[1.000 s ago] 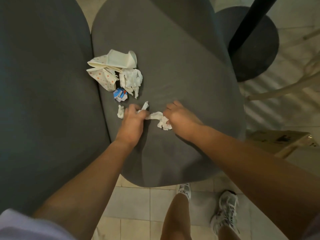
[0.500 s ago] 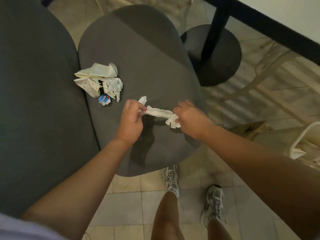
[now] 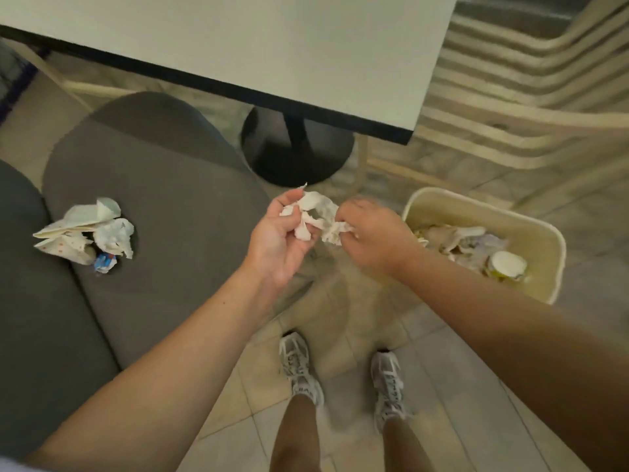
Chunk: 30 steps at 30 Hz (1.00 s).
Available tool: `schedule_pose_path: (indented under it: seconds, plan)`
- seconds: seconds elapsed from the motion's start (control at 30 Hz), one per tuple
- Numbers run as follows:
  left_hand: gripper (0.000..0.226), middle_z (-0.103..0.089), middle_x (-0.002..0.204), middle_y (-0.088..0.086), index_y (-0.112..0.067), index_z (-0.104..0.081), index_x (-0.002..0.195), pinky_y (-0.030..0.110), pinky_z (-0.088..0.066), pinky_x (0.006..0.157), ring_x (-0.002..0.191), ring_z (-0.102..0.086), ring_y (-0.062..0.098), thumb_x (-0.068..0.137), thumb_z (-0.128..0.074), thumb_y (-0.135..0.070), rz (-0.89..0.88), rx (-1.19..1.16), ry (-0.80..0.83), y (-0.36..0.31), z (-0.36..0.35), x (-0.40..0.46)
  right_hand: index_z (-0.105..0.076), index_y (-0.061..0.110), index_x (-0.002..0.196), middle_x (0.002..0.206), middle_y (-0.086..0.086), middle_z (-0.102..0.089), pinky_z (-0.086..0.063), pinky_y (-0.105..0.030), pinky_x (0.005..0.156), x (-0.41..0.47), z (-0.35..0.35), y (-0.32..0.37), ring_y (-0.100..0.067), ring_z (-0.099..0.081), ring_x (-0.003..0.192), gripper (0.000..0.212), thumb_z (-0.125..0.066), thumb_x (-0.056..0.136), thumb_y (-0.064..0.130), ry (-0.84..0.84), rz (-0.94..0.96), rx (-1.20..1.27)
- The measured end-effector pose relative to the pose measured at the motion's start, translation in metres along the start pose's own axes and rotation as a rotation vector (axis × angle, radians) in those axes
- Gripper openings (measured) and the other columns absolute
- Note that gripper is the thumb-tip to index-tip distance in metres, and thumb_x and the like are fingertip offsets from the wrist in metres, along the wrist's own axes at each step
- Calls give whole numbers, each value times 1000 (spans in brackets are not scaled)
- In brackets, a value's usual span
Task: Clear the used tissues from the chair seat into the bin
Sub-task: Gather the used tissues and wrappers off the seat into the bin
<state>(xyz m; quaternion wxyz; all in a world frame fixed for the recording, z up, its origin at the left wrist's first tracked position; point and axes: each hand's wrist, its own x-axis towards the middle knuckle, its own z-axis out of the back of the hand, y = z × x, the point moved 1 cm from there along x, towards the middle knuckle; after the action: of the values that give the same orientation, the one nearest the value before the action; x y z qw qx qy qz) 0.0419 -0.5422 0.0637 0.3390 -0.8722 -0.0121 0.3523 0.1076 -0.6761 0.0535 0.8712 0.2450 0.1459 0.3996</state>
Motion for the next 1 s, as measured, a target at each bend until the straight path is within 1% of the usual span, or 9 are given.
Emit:
schedule_pose_path:
  seconds: [0.17,0.3,0.43,0.53,0.6,0.67,0.8,0.9,1.0]
  plan:
    - [29,-62,93,5,-16,-56,91,26,-48,66,77,-60,15,96,-34,2,119,269,209,73,-82,-3,-57,2,67,64,-15,-62,-41,-27,46,-62,42,-55,-31,-60,55,30,-39,64,25,-128,-111,-17]
    - [29,-65,91,2,-21,-58,89,22,-51,60,72,-63,12,96,-38,0,152,479,320,122,-132,2,-57,3,70,68,-15,-61,-38,-30,48,-113,59,-106,-33,-59,63,22,-44,66,20,-170,-280,-20]
    - [23,-58,102,-7,-22,-61,89,15,-47,66,84,-56,11,93,-46,-4,-184,1116,351,158,-158,13,-61,0,92,91,-19,-60,-49,-42,66,-149,64,-143,-37,-57,88,25,-47,74,11,-140,-440,-17]
    - [24,-49,109,2,-21,-65,94,22,-50,80,104,-49,16,89,-50,-3,-326,1422,449,175,-158,29,-55,1,111,115,-16,-50,-40,-36,86,-166,61,-159,-32,-44,111,30,-48,82,5,-50,-556,5]
    - [31,-47,115,2,-27,-67,100,34,-35,103,117,-39,22,83,-55,-4,-328,1774,526,182,-152,37,-52,4,117,124,-13,-45,-39,-35,93,-173,59,-164,-30,-37,119,36,-48,81,6,64,-588,-20]
    - [43,-43,130,-4,-34,-66,104,36,-18,104,125,-28,20,76,-55,-3,-383,2011,510,184,-150,37,-52,5,117,126,-11,-44,-39,-33,90,-177,58,-167,-29,-38,119,40,-47,78,3,87,-595,-38]
    - [44,-42,137,-8,-37,-67,102,32,-9,96,128,-26,16,73,-57,-6,-585,1969,447,183,-146,31,-53,7,118,126,-9,-47,-39,-34,90,-178,61,-166,-28,-39,119,42,-44,77,0,68,-588,-94]
    - [34,-46,132,-11,-36,-68,97,19,-4,80,127,-27,11,76,-61,-10,-600,1924,375,177,-136,29,-54,8,117,126,-10,-48,-40,-37,93,-173,59,-160,-29,-41,118,40,-44,79,0,72,-556,-121]
    - [28,-49,130,-10,-31,-67,96,19,-6,79,125,-29,11,80,-57,-10,-607,1886,323,164,-124,26,-55,9,115,124,-10,-49,-40,-41,94,-159,56,-150,-30,-42,116,39,-42,79,-1,75,-514,-139]
